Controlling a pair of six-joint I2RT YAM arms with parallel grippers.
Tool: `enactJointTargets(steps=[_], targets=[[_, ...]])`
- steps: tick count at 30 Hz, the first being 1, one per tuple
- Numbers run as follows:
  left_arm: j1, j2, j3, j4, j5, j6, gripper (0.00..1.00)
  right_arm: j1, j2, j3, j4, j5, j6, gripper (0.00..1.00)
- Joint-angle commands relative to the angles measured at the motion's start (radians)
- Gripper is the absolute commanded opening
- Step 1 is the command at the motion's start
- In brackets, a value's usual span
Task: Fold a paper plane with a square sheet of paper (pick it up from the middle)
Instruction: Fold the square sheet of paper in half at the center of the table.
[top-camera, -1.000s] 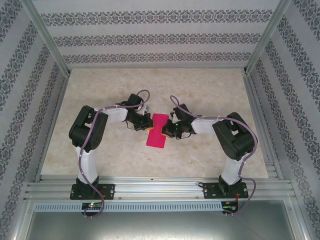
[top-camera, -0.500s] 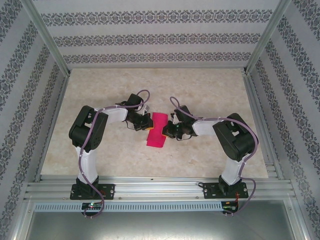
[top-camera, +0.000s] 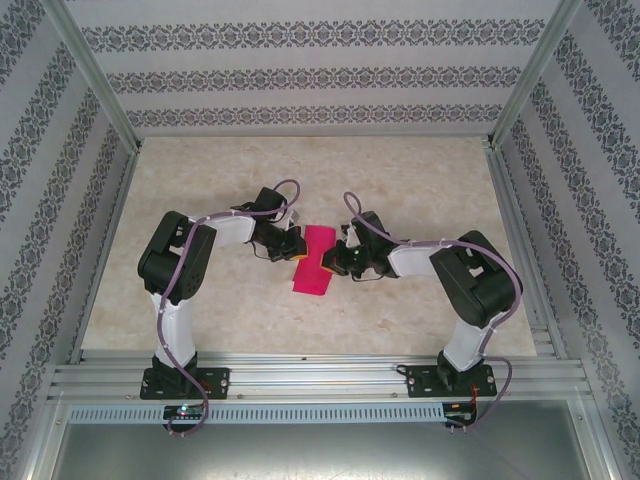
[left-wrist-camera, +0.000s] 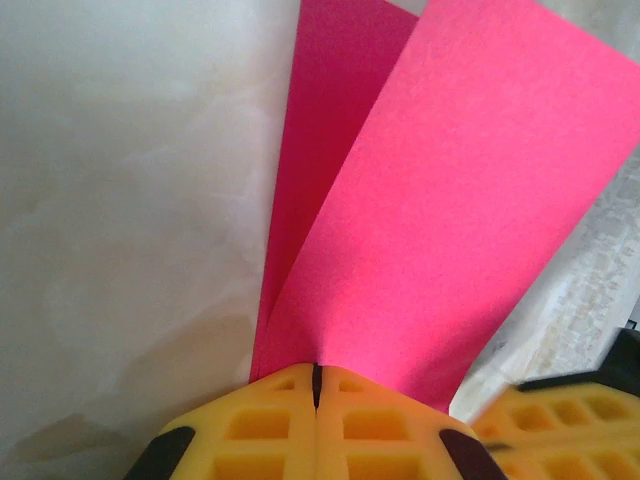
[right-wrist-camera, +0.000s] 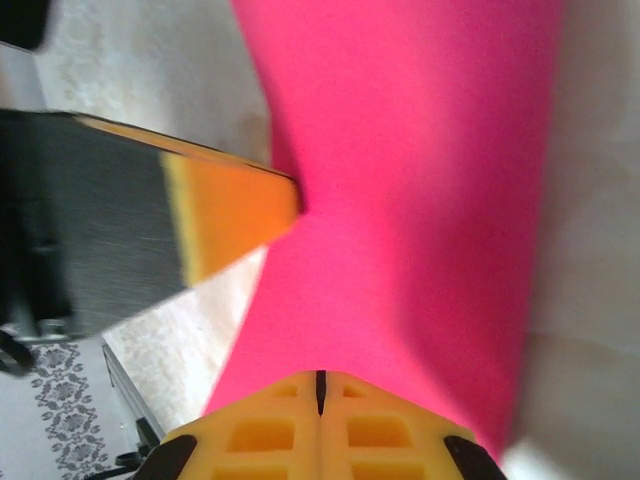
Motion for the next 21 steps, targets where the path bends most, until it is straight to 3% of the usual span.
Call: enactJointTargets(steps=[1, 8, 16, 21], targets=[[-0.02, 0.061, -0.029, -0.109, -0.059, 0.037, 0.0, 0.015, 0.044, -0.055, 0.06, -0.005, 0.003, 0.02], [-0.019, 0.062, -0.023, -0.114, -0.058, 0.038, 0.0, 0.022, 0.06, -0.132, 0.153, -0.01, 0.023, 0.03], [-0.02, 0.063, -0.013, -0.121, -0.055, 0.039, 0.0, 0.032, -0.074, -0.053, 0.069, -0.015, -0.008, 0.03], [-0.019, 0.059, -0.015, -0.121, -0.053, 0.039, 0.0, 0.062, -0.065, -0.028, 0.03, -0.002, -0.019, 0.03]])
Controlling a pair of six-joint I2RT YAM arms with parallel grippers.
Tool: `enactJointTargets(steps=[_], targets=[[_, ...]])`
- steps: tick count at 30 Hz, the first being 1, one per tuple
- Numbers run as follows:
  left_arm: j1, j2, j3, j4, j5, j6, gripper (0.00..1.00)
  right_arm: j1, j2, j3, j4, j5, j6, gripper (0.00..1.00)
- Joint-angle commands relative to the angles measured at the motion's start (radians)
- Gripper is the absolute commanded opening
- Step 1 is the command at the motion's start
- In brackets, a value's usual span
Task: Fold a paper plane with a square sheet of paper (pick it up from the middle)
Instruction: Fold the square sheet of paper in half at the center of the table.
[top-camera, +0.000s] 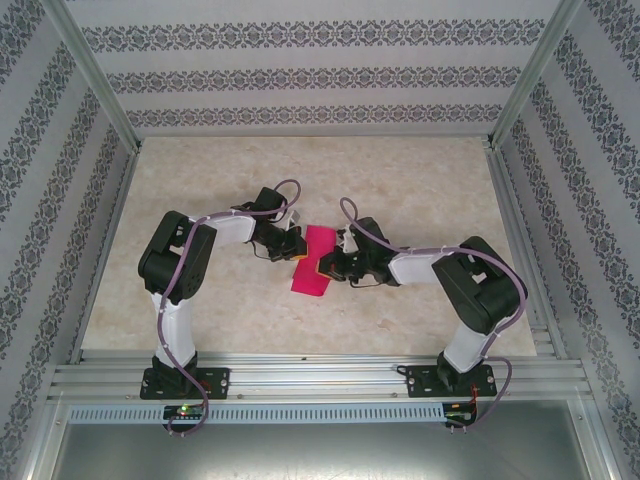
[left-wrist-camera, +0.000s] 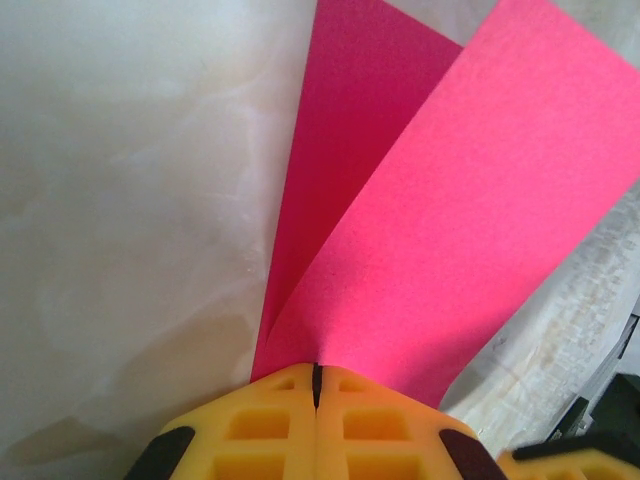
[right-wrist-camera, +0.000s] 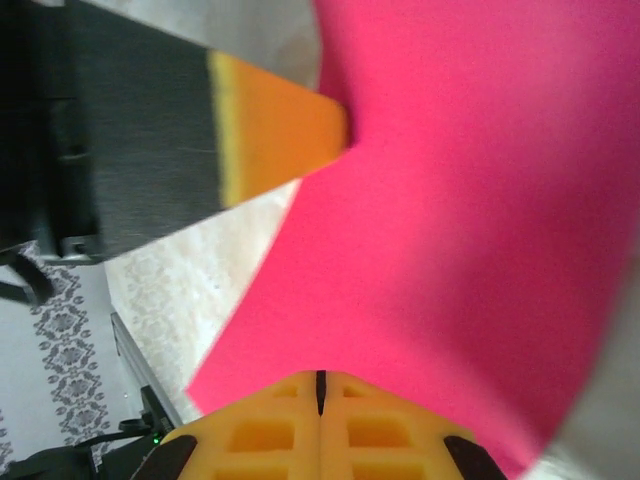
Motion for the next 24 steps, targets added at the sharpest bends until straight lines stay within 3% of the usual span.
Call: enactJointTargets(steps=[1, 14, 24], targets=[[-0.02, 0.055, -0.023, -0.114, -0.059, 0.024, 0.0, 0.016, 0.003, 0.012, -0.026, 0.012, -0.015, 0.03], [-0.02, 0.046, -0.031, -0.114, -0.062, 0.029, 0.0, 0.033, 0.081, -0.097, 0.07, 0.048, 0.025, 0.03], [-0.019, 0.041, -0.026, -0.115, -0.057, 0.031, 0.0, 0.055, -0.057, -0.051, 0.01, 0.049, 0.029, 0.04]])
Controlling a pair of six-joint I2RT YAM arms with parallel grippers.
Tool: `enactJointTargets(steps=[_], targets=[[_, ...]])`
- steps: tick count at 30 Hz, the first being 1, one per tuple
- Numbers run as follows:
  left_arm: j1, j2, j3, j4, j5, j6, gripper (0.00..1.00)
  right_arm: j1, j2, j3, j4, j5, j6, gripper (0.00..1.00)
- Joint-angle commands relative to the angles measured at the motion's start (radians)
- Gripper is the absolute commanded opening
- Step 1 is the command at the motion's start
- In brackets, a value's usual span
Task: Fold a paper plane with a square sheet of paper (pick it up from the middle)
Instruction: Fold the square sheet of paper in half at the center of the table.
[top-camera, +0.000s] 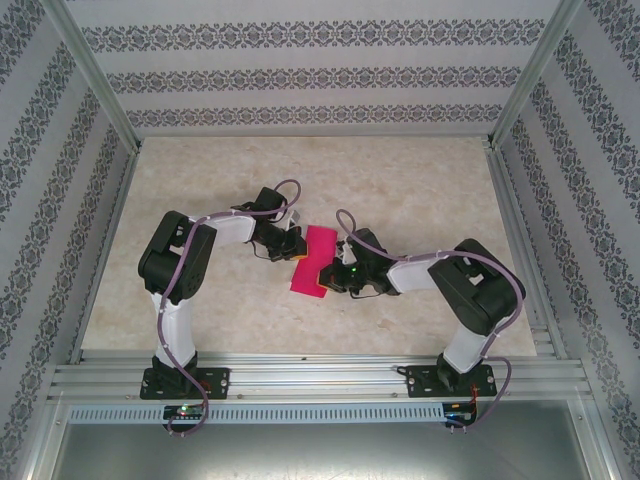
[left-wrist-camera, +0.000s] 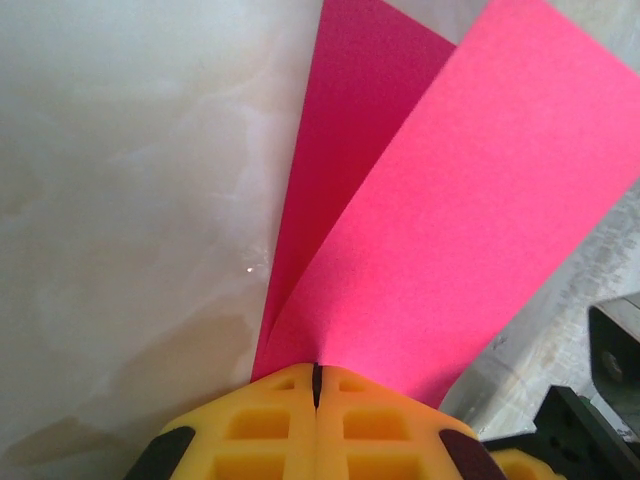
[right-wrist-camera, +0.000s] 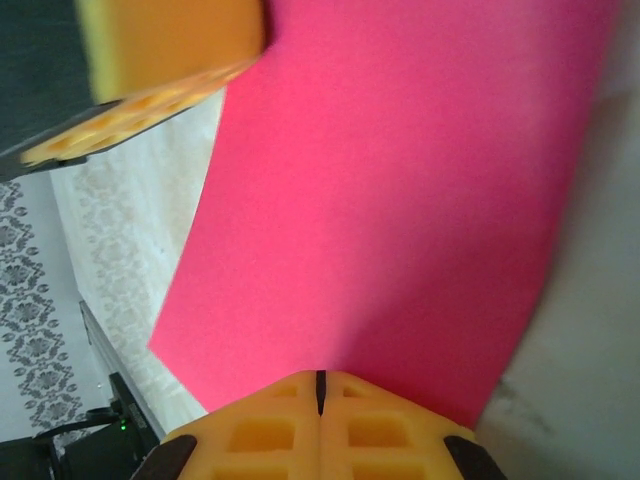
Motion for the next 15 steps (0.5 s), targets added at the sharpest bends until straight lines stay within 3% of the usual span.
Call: enactJointTargets(steps=[1, 15], targets=[[-0.02, 0.04, -0.028, -0.115, -0.059, 0.029, 0.0, 0.016, -0.052, 0.018, -0.012, 0.018, 0.01, 0.04], [-0.02, 0.037, -0.03, -0.112, -0.054, 0.027, 0.0, 0.05, 0.058, -0.084, 0.059, 0.048, 0.026, 0.03]])
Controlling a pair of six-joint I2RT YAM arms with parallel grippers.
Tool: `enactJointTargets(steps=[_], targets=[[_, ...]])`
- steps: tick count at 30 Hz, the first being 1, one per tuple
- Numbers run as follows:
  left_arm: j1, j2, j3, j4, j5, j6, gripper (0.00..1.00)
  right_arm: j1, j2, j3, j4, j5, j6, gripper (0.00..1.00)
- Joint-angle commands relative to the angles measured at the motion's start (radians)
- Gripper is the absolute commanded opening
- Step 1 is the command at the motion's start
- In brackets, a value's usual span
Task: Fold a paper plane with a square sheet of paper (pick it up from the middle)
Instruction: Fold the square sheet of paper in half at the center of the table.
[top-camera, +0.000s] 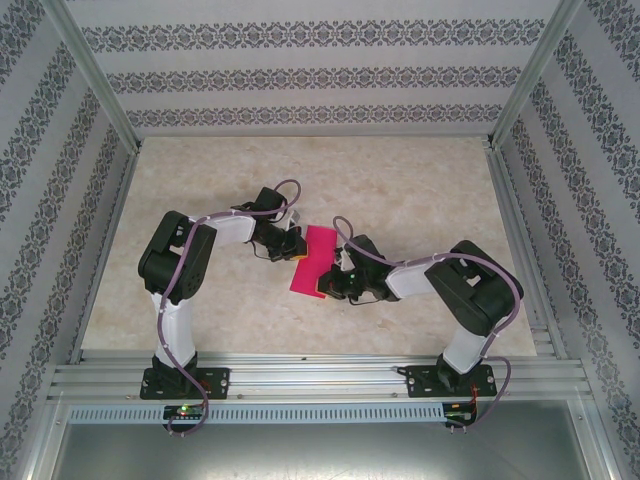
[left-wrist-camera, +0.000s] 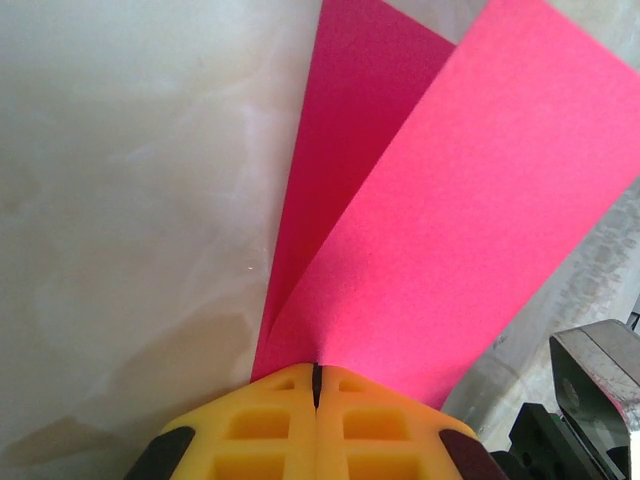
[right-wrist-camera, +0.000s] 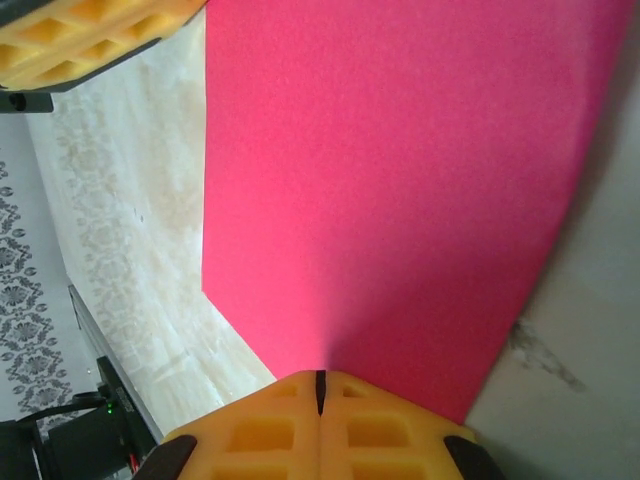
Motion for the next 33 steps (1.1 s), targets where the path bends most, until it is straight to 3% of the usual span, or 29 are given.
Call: enactJointTargets(steps=[1, 9, 22, 26, 30, 33], targets=[[-0.019, 0.036, -0.029, -0.112, -0.054, 0.028, 0.0, 0.015, 0.03, -0.036, -0.002, 0.04, 0.01, 0.04], [-0.019, 0.032, -0.028, -0.115, -0.06, 0.029, 0.0, 0.02, -0.116, 0.016, -0.093, 0.035, -0.043, 0.04], [-0.019, 0.032, -0.03, -0.113, -0.051, 0.029, 0.0, 0.053, 0.01, -0.034, -0.062, 0.047, -0.022, 0.03], [-0.019, 0.032, -0.03, -0.119, -0.051, 0.034, 0.0, 0.051, -0.072, -0.008, -0.059, 0.019, -0.007, 0.04], [-0.019, 0.032, -0.024, -0.129, -0.055, 0.04, 0.0, -0.004, -0.186, 0.071, -0.17, 0.079, -0.058, 0.04], [-0.019, 0.034, -0.023, -0.129, -0.053, 0.041, 0.0, -0.085, -0.184, 0.112, -0.168, 0.084, -0.066, 0.05]])
